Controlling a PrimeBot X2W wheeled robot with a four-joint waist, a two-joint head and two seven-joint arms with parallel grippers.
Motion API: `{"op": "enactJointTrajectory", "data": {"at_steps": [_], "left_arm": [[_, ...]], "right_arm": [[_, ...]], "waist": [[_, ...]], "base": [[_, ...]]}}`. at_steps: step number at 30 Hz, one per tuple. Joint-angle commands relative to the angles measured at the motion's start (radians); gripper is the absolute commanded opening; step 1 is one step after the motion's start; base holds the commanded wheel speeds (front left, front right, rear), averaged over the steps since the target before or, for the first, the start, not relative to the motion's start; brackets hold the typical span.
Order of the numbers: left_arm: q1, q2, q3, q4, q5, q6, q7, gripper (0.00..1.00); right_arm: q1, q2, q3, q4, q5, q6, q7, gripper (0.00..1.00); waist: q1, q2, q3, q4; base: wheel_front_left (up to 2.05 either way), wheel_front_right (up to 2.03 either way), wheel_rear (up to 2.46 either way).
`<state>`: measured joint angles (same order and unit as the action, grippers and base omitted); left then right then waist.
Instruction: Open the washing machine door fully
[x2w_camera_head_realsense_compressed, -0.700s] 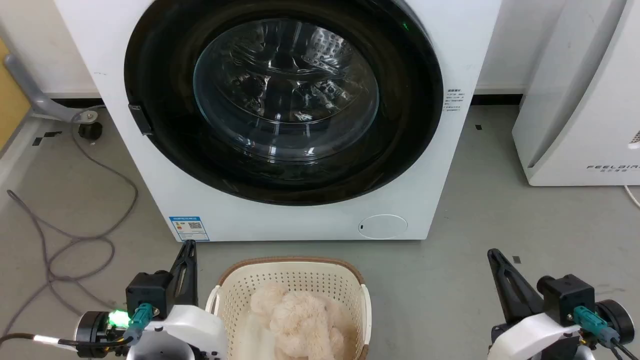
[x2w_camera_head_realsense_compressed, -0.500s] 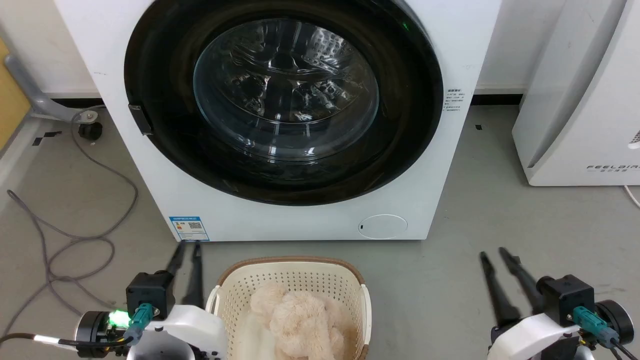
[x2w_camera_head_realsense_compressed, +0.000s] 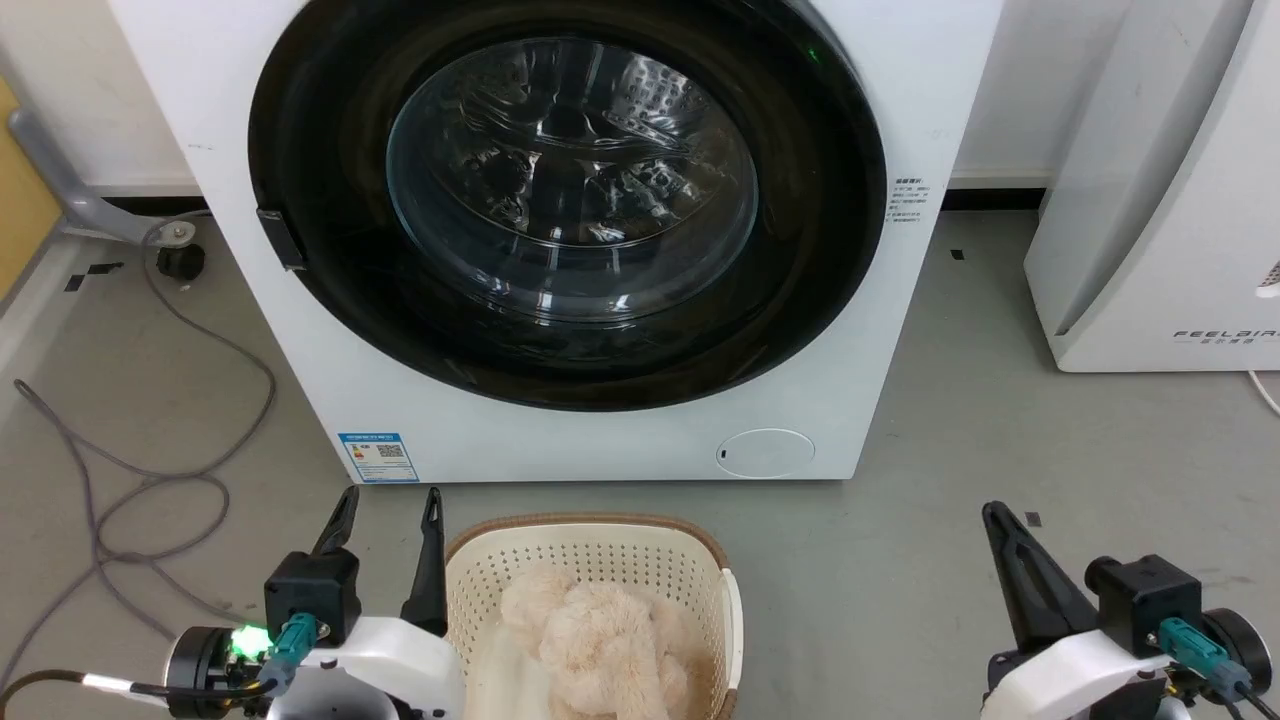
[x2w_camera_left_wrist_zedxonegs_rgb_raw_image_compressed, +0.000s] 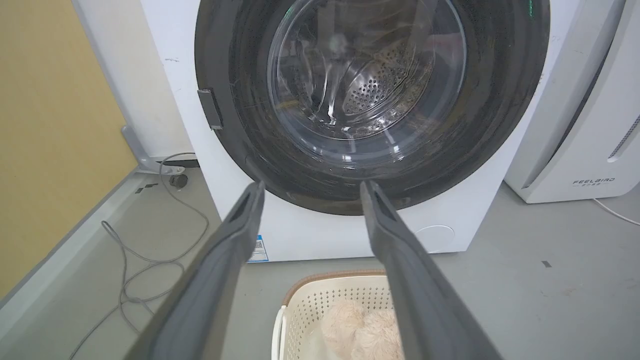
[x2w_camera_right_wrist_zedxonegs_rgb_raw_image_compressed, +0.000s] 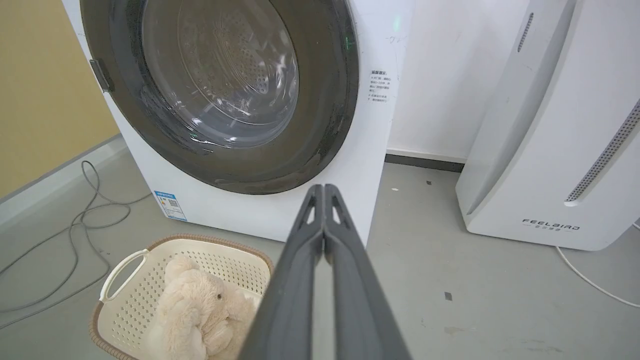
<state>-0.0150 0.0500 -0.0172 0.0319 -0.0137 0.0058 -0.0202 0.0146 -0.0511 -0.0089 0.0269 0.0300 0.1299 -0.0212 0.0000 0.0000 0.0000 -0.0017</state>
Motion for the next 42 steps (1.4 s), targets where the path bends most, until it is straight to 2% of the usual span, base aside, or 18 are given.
{"op": "enactJointTrajectory", "data": {"at_steps": [1,7,14,27,35,42], "left_arm": [[-0.005,0.0,-0.004,0.008,-0.012,-0.006,-0.015,1.0],[-0.005,0.0,-0.01,0.019,-0.022,-0.009,-0.027,1.0],[-0.006,0.0,-0.018,0.031,-0.029,-0.012,-0.042,1.0],[-0.009,0.0,-0.03,0.056,-0.057,-0.018,-0.069,1.0],[-0.017,0.0,-0.033,0.068,-0.067,-0.022,-0.086,1.0],[-0.027,0.0,-0.028,0.068,-0.076,-0.027,-0.1,1.0]], "right_arm": [[0.002,0.0,-0.006,0.01,0.017,0.0,-0.014,0.0],[-0.001,0.0,-0.013,0.026,0.08,0.0,-0.027,0.0],[-0.009,0.0,-0.015,0.047,0.221,0.0,-0.041,0.0],[-0.053,0.0,-0.044,0.078,0.681,0.0,-0.068,0.0],[-0.118,0.0,-0.084,0.103,0.902,0.0,-0.085,0.0],[-0.224,-0.019,-0.105,0.154,1.044,0.0,-0.1,0.0]], "waist": [[0.0,0.0,0.0,0.0],[0.0,0.0,-0.001,0.0],[0.0,0.0,-0.002,-0.002],[0.0,0.0,-0.002,-0.002],[0.0,0.0,0.007,-0.004],[0.0,0.0,0.027,-0.01]], "base": [[0.0,0.0,0.0],[0.0,0.0,0.0],[0.0,0.0,0.0],[0.0,0.0,0.0],[0.0,0.0,0.0],[0.0,0.0,0.0]]}}
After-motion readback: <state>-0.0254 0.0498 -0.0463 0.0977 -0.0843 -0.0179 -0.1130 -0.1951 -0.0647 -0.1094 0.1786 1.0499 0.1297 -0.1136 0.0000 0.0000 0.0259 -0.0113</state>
